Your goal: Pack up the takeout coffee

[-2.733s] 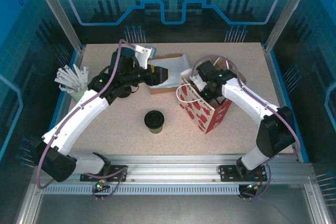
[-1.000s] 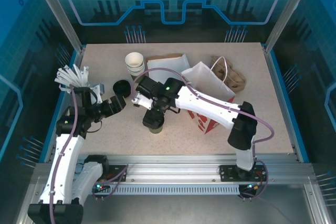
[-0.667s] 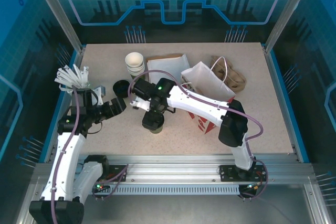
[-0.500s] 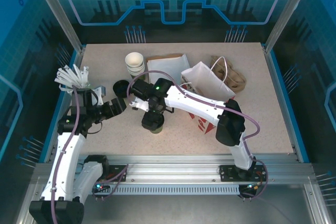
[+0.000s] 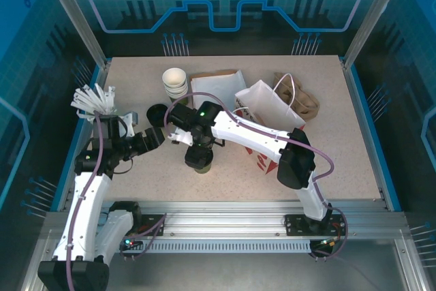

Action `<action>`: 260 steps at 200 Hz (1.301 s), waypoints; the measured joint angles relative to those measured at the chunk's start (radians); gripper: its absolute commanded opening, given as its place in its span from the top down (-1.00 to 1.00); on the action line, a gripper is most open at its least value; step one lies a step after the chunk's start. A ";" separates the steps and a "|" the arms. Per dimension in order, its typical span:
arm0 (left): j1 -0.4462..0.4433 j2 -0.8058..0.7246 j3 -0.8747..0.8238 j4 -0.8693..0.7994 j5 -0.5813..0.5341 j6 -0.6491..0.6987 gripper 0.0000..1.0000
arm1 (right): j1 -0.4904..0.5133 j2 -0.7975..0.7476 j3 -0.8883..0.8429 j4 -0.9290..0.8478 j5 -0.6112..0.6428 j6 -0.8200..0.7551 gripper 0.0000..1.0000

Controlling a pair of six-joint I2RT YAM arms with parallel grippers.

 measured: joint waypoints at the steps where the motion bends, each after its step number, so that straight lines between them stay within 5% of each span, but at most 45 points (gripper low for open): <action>1: 0.000 0.000 0.000 0.000 0.000 0.000 -0.68 | 0.000 0.000 0.000 0.000 0.000 -0.001 -0.68; 152: 0.000 -0.002 -0.006 0.003 0.024 0.001 -0.68 | 0.000 0.034 0.014 -0.021 0.001 -0.001 -0.46; 260: 0.000 -0.029 -0.006 0.006 0.027 -0.002 -0.66 | 0.001 0.027 0.019 -0.026 0.008 -0.001 -0.02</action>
